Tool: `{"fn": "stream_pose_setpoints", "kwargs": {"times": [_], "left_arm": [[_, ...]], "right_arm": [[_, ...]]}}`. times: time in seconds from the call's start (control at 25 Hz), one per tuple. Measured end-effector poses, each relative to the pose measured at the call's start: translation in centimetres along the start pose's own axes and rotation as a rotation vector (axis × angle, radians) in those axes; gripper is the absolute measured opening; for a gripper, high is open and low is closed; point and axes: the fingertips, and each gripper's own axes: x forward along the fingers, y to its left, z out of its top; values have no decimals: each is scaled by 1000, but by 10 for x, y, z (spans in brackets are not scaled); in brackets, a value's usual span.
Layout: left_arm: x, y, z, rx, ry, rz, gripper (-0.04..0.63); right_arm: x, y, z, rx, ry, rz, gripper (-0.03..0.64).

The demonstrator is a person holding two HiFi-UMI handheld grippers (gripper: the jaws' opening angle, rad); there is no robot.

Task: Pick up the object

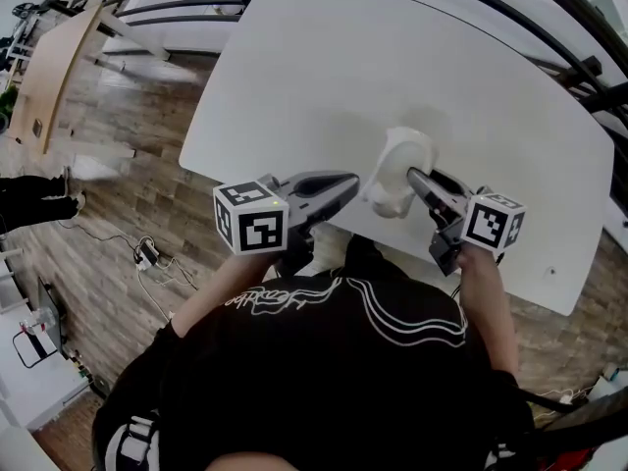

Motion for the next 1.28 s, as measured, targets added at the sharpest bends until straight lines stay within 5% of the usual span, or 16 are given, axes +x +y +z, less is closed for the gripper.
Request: {"fn": "stream_pose_setpoints", "kwargs": {"times": [0.32, 0.84, 1.28], "left_arm": [[-37, -45, -41, 51, -25, -17, 8], [-78, -103, -44, 111, -52, -45, 8], [-120, -160, -88, 194, -50, -74, 8]], "right_arm": [[-38, 61, -37, -60, -90, 35, 126], [-74, 134, -43, -126, -169, 63, 126], [-119, 189, -100, -174, -232, 61, 126]]}}
